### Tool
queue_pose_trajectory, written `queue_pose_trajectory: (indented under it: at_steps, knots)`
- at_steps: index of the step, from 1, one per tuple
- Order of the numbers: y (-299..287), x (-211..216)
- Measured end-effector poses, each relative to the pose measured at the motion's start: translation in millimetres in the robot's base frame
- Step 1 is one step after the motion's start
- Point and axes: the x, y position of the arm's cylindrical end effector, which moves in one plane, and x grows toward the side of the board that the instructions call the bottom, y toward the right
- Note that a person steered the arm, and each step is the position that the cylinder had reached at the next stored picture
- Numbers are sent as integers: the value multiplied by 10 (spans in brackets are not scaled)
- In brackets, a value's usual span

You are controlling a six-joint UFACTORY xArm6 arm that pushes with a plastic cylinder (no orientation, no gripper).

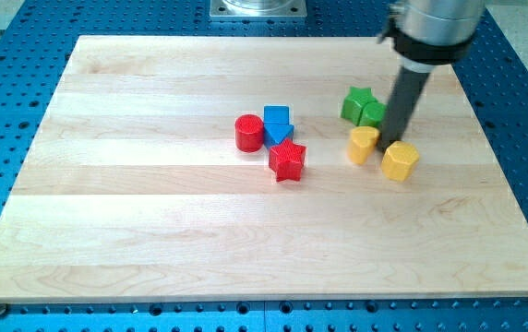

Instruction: Separate the yellow and green blocks from each other

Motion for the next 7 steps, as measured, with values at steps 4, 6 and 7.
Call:
queue_pose_trajectory:
  at_steps: [4,6,7]
  knots:
    - [209,-384]
    - [208,-375]
    - [131,-471]
